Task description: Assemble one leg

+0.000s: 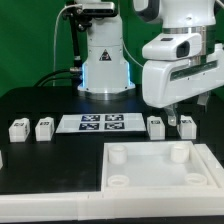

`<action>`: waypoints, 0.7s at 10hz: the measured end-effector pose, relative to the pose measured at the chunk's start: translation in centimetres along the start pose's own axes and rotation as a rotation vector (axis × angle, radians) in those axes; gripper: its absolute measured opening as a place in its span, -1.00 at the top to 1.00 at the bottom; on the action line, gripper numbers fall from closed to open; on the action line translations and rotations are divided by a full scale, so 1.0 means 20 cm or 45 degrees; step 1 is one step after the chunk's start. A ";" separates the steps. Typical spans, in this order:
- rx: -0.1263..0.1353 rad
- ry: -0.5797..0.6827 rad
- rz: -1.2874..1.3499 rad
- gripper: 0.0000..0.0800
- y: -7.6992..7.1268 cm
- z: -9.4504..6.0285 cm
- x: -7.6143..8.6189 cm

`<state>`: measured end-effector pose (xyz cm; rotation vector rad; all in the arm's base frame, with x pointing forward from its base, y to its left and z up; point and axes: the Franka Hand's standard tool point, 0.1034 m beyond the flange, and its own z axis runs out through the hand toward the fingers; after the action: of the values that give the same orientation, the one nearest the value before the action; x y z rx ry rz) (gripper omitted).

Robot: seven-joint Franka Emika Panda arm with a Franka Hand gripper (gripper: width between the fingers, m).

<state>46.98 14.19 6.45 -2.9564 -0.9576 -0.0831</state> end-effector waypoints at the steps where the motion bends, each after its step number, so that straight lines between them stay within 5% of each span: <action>1: 0.006 0.001 0.134 -0.62 -0.01 0.00 0.00; 4: 0.042 -0.009 0.707 -0.62 -0.15 0.06 -0.02; 7: 0.053 -0.066 0.720 -0.62 -0.16 0.08 -0.03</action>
Offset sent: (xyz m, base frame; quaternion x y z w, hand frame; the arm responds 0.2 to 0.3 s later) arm -0.0224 0.0112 -0.0213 -0.0203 0.0008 0.4475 0.8941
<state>44.65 16.42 4.93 -3.0701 -0.0957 0.0299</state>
